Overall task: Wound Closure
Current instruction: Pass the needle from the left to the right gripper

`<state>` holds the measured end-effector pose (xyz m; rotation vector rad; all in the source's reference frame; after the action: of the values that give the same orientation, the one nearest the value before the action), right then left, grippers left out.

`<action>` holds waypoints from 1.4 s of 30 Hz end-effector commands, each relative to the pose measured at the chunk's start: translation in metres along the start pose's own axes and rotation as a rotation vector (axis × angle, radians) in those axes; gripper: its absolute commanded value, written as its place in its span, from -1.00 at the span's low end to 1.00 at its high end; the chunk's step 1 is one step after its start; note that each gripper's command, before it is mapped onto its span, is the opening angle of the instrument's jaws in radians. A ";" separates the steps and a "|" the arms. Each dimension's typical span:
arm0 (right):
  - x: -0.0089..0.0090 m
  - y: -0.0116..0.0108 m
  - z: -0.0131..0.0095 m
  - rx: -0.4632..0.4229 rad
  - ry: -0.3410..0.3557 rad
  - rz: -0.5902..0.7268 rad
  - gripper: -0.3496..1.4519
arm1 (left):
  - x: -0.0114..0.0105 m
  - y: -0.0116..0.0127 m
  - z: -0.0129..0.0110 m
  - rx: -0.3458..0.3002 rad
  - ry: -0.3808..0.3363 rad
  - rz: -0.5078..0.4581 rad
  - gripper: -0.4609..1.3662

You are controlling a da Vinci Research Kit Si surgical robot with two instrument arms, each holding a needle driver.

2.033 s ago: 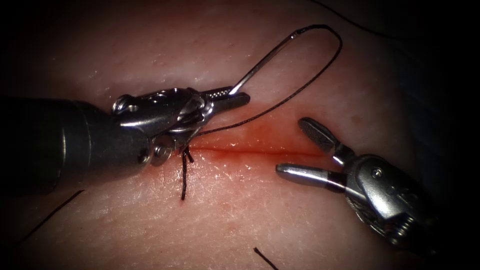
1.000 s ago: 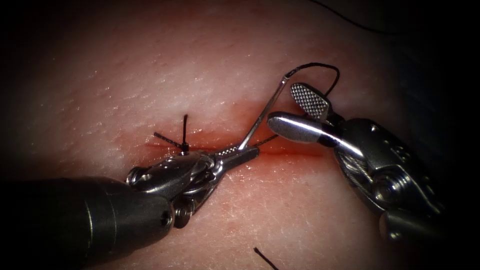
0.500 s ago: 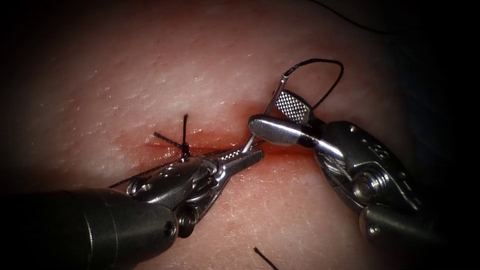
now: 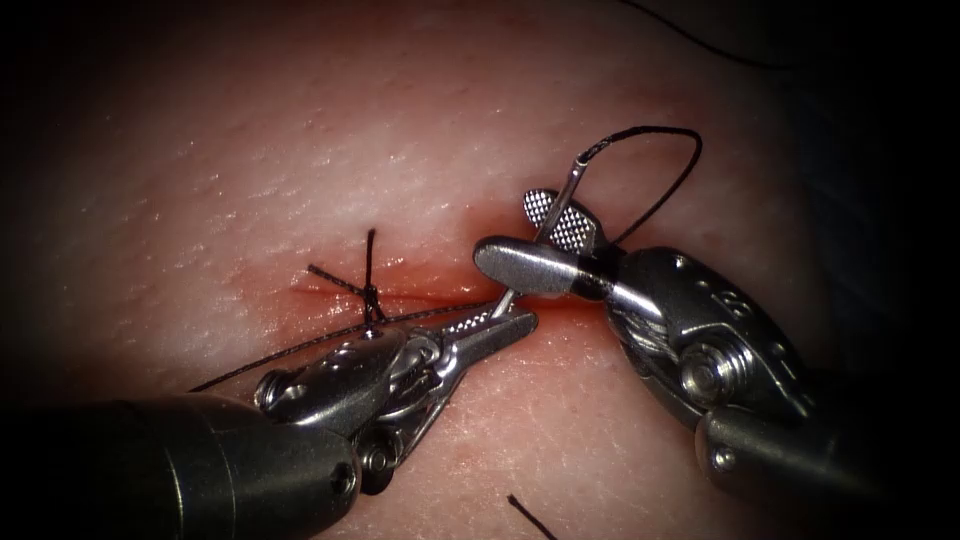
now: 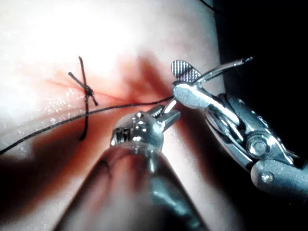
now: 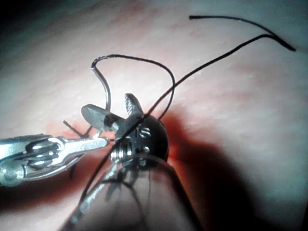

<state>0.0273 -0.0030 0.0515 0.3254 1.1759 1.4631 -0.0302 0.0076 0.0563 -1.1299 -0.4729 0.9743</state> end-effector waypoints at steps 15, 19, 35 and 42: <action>0.0002 -0.0001 0.0002 -0.018 0.009 0.065 -1.00 | 0.0000 -0.0001 0.0001 -0.018 0.004 0.013 -0.88; 0.0004 0.0000 0.0001 -0.027 0.009 0.065 -1.00 | 0.0000 -0.0001 0.0002 -0.018 0.004 0.013 -0.88; 0.0006 0.0001 0.0000 -0.028 0.008 0.065 -1.00 | -0.0004 -0.0001 0.0006 -0.039 -0.011 0.069 -0.54; 0.0006 0.0001 0.0001 -0.029 0.008 0.066 -1.00 | -0.0009 0.0001 0.0006 -0.040 -0.010 0.095 -0.34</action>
<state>0.0270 -0.0024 0.0513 0.3466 1.1655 1.5339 -0.0312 0.0072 0.0566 -1.1953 -0.4532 1.0572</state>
